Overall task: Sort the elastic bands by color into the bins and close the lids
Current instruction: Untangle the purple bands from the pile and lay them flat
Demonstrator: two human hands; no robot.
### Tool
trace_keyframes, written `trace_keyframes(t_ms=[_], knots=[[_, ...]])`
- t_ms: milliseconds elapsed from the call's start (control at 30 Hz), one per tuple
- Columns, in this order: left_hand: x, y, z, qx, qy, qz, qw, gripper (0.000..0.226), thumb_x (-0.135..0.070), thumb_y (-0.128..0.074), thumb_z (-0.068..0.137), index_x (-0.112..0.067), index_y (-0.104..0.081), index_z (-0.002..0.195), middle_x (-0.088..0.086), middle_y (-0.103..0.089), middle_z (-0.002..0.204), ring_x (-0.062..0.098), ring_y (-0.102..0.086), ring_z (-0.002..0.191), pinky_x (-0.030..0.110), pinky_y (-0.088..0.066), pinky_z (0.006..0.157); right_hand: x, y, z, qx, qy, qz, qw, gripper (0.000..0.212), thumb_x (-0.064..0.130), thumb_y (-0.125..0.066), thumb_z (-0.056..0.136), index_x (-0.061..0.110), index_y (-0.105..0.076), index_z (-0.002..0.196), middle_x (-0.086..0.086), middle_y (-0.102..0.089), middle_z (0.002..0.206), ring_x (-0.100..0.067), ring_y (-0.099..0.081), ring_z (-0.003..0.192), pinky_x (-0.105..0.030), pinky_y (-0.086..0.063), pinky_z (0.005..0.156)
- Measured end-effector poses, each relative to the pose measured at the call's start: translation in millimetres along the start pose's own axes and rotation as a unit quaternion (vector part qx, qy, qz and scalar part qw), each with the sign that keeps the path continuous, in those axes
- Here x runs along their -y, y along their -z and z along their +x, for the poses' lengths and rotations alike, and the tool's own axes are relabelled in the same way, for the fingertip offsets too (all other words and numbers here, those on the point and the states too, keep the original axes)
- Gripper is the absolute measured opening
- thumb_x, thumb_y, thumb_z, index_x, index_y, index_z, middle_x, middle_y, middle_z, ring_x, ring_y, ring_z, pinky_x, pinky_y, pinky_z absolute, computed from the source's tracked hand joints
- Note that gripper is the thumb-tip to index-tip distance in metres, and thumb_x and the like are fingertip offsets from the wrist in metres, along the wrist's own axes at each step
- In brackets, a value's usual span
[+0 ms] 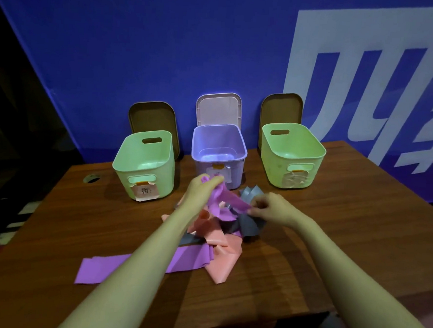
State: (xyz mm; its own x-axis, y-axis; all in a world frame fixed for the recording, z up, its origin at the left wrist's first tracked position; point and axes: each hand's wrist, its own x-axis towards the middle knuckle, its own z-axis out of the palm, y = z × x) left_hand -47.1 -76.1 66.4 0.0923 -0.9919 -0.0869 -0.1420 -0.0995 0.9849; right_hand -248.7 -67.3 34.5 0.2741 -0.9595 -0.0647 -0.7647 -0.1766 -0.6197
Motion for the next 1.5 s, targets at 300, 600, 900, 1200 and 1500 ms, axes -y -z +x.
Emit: trace_keyframes(t_ms=[300,600,900,1200,1500], knots=[[7.6,-9.4,-26.8,0.106,-0.069,0.259,0.957,0.049,-0.047,-0.073,0.073,-0.017,-0.038,0.088,-0.003,-0.051,0.079,0.013,-0.046,0.071,0.027,-0.035,0.057,23.8,-8.5,-5.2,-0.150,0.087,0.040,0.984,0.015,0.038,-0.049,0.086,0.026,-0.058,0.090,0.006,-0.067,0.085,-0.018,-0.062,0.082,-0.044,-0.051,0.073],[-1.2,4.9,-14.7,0.000,-0.100,0.127,0.987,0.028,-0.004,-0.056,0.079,-0.016,-0.037,0.064,-0.008,-0.053,0.039,-0.001,-0.047,0.039,0.009,-0.035,0.043,16.1,-21.8,-19.6,-0.141,0.108,-0.024,0.984,0.018,0.012,-0.064,0.084,0.010,-0.065,0.101,-0.008,-0.066,0.098,-0.026,-0.058,0.094,-0.033,-0.043,0.079],[23.2,-3.5,-10.7,-0.003,-0.107,0.255,0.961,0.034,-0.029,-0.064,0.084,-0.013,-0.035,0.089,-0.005,-0.044,0.069,0.020,-0.044,0.067,0.027,-0.033,0.055,15.8,-33.6,-21.6,-0.232,0.093,0.017,0.968,0.013,0.009,-0.062,0.084,0.011,-0.062,0.097,-0.004,-0.064,0.093,-0.023,-0.054,0.090,-0.023,-0.035,0.073],[14.6,-7.9,14.8,-0.092,-0.051,0.066,0.992,0.028,-0.014,-0.068,0.078,-0.013,-0.042,0.086,0.000,-0.048,0.076,0.012,-0.046,0.067,0.023,-0.036,0.055,27.3,-20.4,-18.0,-0.103,0.209,-0.073,0.970,0.013,0.018,-0.048,0.069,0.017,-0.056,0.079,0.003,-0.059,0.075,-0.017,-0.053,0.070,-0.029,-0.040,0.064],[29.5,4.2,21.5,-0.082,0.008,-0.045,0.996,0.029,-0.015,-0.074,0.077,-0.014,-0.047,0.067,-0.005,-0.054,0.056,0.001,-0.050,0.048,0.018,-0.042,0.052,-4.9,-29.5,-13.2,-0.145,0.037,-0.025,0.989,0.024,0.041,-0.064,0.084,0.020,-0.053,0.088,0.004,-0.056,0.082,-0.026,-0.058,0.081,-0.033,-0.038,0.065]])
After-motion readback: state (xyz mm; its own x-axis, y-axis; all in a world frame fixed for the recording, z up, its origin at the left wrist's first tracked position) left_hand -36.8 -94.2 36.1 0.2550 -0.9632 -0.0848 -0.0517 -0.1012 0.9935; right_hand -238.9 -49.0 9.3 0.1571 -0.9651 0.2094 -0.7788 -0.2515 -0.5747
